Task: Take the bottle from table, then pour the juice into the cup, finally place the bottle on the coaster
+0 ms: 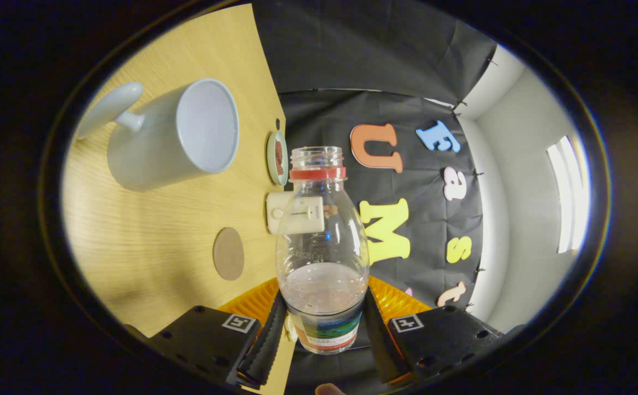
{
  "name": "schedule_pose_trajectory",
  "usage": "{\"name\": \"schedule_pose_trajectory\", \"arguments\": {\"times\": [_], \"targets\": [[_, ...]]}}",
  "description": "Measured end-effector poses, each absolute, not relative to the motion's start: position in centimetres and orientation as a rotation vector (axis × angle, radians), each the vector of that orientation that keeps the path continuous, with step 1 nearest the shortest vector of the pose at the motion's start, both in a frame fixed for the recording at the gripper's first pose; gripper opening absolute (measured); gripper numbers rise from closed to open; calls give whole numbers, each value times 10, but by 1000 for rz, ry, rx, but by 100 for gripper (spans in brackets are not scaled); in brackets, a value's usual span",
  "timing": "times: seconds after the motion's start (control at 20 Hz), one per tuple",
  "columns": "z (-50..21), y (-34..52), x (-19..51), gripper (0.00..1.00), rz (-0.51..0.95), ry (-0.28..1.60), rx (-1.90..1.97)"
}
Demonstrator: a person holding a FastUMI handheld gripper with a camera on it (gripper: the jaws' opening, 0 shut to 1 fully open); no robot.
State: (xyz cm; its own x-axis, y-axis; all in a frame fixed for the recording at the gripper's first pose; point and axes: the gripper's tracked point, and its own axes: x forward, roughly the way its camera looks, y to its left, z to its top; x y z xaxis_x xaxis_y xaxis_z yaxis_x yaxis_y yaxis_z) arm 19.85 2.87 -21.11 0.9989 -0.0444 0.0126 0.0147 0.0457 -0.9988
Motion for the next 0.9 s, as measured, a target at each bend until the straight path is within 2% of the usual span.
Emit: {"name": "schedule_pose_trajectory", "arguments": {"times": [0.9], "targets": [[-198,45,194,75,-18,-28,-1668]]}}
